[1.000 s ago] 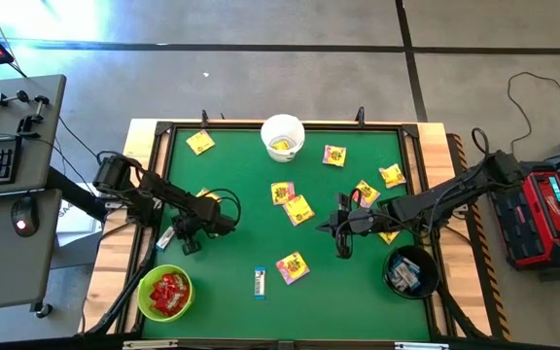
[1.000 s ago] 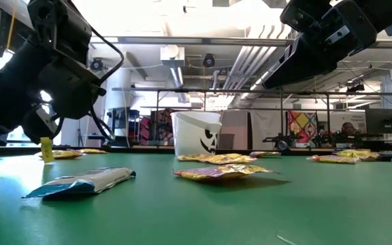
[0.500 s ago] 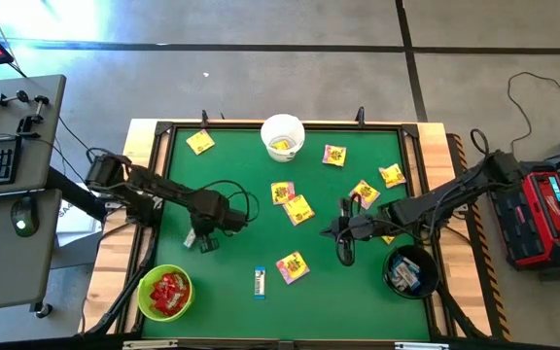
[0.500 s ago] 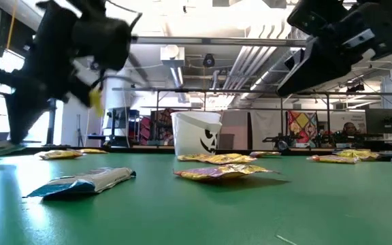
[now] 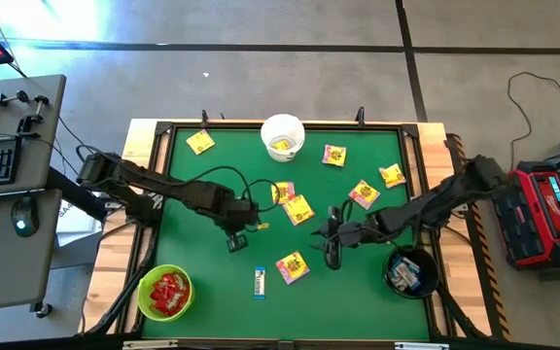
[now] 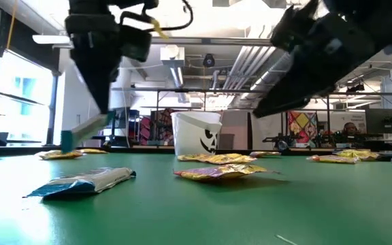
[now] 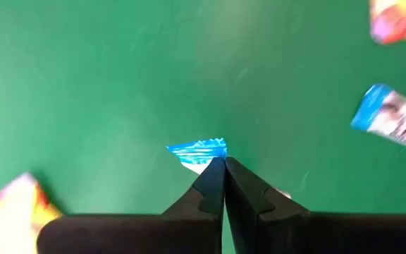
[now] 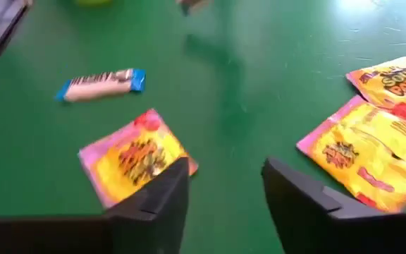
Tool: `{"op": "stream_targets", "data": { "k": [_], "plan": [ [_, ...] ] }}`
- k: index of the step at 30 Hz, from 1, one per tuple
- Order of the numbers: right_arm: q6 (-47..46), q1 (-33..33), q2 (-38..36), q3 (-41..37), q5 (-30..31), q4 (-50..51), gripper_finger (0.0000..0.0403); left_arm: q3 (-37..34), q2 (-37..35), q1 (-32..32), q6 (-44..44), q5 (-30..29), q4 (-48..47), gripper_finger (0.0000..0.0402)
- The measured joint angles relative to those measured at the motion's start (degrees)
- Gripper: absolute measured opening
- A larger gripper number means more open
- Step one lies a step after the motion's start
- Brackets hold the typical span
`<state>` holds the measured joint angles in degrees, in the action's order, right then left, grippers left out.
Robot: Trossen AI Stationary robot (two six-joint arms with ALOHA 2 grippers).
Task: Sort candy by brand, put in halloween buckets
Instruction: Put the white candy into the black bucket
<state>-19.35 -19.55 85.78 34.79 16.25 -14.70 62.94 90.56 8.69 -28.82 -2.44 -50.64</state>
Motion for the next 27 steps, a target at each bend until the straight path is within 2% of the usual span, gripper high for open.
{"op": "stream_targets", "data": {
  "k": [6,17,27],
  "plan": [
    [-3.07,1.99,6.46,0.00,0.10,-13.19,0.0209,0.00,0.02,0.00,2.16,-0.16,8.51,0.0000],
    [-9.45,4.96,13.67,0.05,0.28,-30.13,0.0214,0.02,0.02,-0.46,8.22,-3.32,23.73,0.0000],
    [-12.04,6.38,15.17,3.71,2.40,-30.63,0.0220,0.03,0.02,-1.57,12.98,-5.88,34.21,0.0000]
  ]
}}
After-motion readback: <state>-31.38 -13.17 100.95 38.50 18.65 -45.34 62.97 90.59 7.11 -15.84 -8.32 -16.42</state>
